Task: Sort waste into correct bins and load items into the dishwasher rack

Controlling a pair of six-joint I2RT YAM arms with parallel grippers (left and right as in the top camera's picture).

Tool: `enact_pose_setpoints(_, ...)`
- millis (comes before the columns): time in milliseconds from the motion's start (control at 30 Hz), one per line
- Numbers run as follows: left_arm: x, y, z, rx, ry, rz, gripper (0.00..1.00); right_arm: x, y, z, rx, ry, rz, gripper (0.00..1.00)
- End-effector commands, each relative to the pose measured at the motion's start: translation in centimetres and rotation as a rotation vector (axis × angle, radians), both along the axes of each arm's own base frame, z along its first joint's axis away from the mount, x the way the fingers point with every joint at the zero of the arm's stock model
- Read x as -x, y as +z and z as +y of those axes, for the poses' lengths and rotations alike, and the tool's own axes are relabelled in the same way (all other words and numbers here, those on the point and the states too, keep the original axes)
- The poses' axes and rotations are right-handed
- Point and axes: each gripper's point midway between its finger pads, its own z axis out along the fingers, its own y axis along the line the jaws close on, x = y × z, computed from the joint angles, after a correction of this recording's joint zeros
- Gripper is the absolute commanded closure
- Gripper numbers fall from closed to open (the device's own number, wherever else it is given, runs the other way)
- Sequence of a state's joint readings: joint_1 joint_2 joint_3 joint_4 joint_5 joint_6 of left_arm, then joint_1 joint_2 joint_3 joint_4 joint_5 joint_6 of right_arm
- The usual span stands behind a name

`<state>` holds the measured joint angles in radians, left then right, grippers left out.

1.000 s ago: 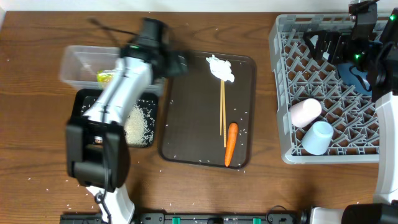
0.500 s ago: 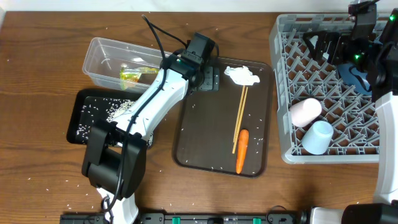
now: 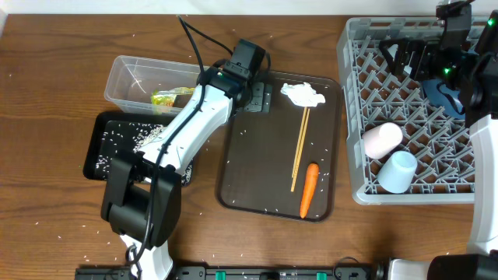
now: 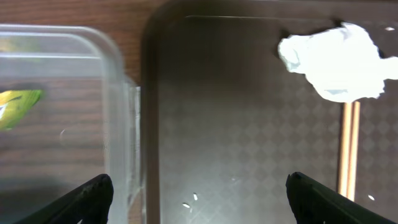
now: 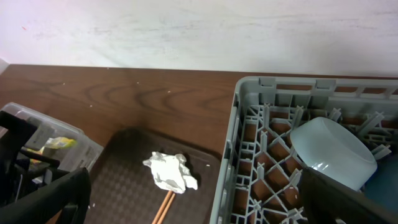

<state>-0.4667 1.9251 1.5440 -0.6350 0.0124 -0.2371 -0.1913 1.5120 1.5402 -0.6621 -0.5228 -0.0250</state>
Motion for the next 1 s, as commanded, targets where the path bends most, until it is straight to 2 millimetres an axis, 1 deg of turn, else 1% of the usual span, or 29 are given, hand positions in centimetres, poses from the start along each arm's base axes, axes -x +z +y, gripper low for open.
enact_pose_setpoints(0,0.5,1.4,-0.6,-0.006,-0.077,-0.032,0.11,-0.3,-0.6,0.3,-0.008,0.002,0.017,0.01)
enact_pose_setpoints(100,0.9,1.5,-0.8,-0.018,-0.104,-0.031,0.11,-0.4,-0.8,0.0,0.003,-0.014,0.022,0.01)
enact_pose_setpoints(200,1.4,1.4,-1.5,-0.032,-0.146,-0.028,0.11,-0.6,-1.0,-0.1,0.004,-0.016,0.026,0.01)
enact_pose_setpoints(233,1.7,1.3,-1.9,-0.039,-0.176,-0.028,0.10,-0.6,-1.1,-0.1,0.003,-0.016,0.028,0.01)
enact_pose_setpoints(267,2.4,1.2,-2.8,-0.039,-0.238,-0.020,0.10,-0.7,-1.3,-0.1,0.003,-0.016,0.032,0.01)
enact_pose_setpoints(300,2.8,1.2,-3.3,-0.036,-0.266,-0.016,0.11,-0.8,-1.4,-0.1,0.002,-0.015,0.035,0.01)
enact_pose_setpoints(333,3.7,1.0,-4.4,-0.031,-0.329,-0.003,0.10,-0.9,-1.7,-0.1,0.001,-0.016,0.041,0.01)
enact_pose_setpoints(367,4.1,0.8,-4.8,-0.032,-0.353,0.001,0.11,-0.9,-1.8,-0.1,0.001,-0.015,0.043,0.01)
enact_pose_setpoints(467,5.6,-0.3,-6.7,-0.057,-0.442,0.020,0.10,-1.2,-2.5,-0.1,-0.007,-0.011,0.060,0.01)
enact_pose_setpoints(533,6.1,-1.3,-7.4,-0.079,-0.470,0.032,0.10,-1.4,-3.1,0.3,-0.024,-0.005,0.078,0.01)
enact_pose_setpoints(600,6.4,-2.4,-8.0,-0.084,-0.482,0.049,0.10,-1.6,-3.7,1.0,-0.043,0.015,0.098,0.01)
enact_pose_setpoints(700,6.7,-3.4,-8.4,-0.093,-0.492,0.069,0.10,-1.9,-4.7,2.7,-0.049,0.055,0.121,0.01)
enact_pose_setpoints(800,6.6,-3.2,-7.8,-0.073,-0.421,0.088,0.10,-1.9,-5.6,5.7,-0.055,0.119,0.147,0.03)
enact_pose_setpoints(900,5.3,-2.0,-5.9,-0.015,-0.249,0.099,0.10,-1.6,-6.7,9.8,-0.061,0.201,0.181,0.07)
enact_pose_setpoints(967,4.2,-1.0,-4.1,0.027,-0.126,0.102,0.10,-1.4,-8.0,12.4,-0.038,0.243,0.207,0.07)
